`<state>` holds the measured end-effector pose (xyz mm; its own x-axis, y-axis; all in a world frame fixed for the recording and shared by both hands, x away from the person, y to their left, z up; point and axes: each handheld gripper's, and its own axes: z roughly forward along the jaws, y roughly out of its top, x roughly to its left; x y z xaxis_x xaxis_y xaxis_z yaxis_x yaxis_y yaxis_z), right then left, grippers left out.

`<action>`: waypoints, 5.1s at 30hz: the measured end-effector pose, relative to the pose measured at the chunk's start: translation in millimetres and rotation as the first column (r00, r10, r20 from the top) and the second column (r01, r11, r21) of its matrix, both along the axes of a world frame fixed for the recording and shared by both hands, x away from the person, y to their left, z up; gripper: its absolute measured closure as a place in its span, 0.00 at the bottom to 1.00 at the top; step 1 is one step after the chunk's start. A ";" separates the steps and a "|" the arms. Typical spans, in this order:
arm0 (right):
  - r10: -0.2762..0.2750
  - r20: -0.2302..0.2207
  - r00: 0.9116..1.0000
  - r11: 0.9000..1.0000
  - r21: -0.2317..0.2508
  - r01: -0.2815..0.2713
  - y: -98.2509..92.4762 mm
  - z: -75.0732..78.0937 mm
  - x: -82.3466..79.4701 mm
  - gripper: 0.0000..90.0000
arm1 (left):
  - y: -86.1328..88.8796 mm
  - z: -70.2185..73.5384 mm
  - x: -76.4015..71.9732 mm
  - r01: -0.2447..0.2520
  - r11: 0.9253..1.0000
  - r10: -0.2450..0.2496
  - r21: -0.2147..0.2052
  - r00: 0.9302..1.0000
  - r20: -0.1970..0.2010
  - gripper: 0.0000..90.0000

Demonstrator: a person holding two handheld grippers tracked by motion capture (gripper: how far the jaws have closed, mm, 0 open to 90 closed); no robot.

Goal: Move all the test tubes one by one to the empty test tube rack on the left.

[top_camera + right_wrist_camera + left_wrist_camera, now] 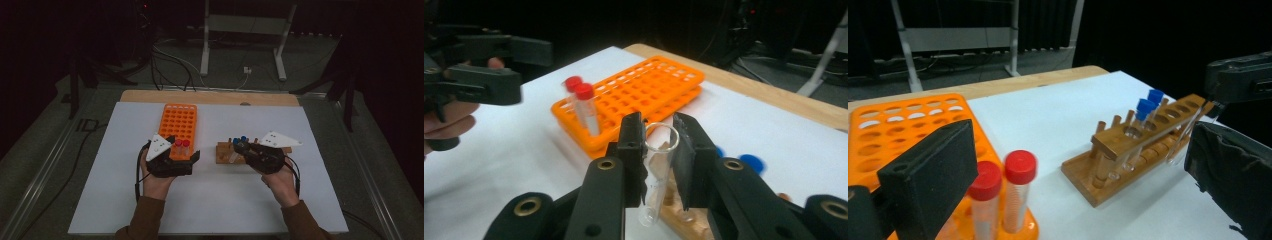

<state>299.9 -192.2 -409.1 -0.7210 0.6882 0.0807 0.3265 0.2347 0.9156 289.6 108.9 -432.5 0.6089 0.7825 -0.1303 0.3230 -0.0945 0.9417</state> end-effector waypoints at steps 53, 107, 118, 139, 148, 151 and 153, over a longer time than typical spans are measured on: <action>0.165 -0.048 0.985 0.986 0.037 -0.163 33.5 -7.4 -15.1 0.61 | -63.4 -20.6 -17.6 0.275 0.947 -0.274 0.167 0.961 -0.030 0.85; -0.056 -0.034 0.998 0.996 0.073 0.059 -20.0 3.2 -1.4 0.00 | -6.4 -0.1 -4.5 0.115 0.989 -0.116 0.095 0.993 0.015 0.85; -0.060 -0.030 0.998 0.995 0.074 0.062 -22.5 3.7 -1.0 0.00 | 7.7 2.8 -1.7 0.070 0.994 -0.072 0.081 0.997 0.026 0.85; -0.060 -0.031 0.998 0.995 0.071 0.063 -22.7 3.1 -0.9 0.00 | 29.7 3.4 2.4 -0.021 0.997 0.018 0.075 0.999 0.035 0.85; -0.059 -0.033 0.998 0.996 0.072 0.061 -22.4 2.7 -0.8 0.00 | 44.4 1.3 5.3 -0.072 0.995 0.070 0.064 0.997 0.024 0.85; -0.058 -0.034 0.998 0.996 0.071 0.061 -22.0 2.3 -0.7 0.00 | 48.3 -1.3 6.9 -0.089 0.994 0.088 0.065 0.996 0.019 0.85; -0.059 -0.034 0.998 0.996 0.070 0.061 -21.9 2.0 -0.7 0.00 | 49.8 -3.5 8.2 -0.099 0.992 0.098 0.072 0.995 0.015 0.85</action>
<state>299.2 -214.1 -407.1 -0.6751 0.7216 0.1532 0.3672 0.1487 0.9182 297.8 158.7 -436.0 0.5292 0.8460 -0.0646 0.3233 -0.1307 0.9372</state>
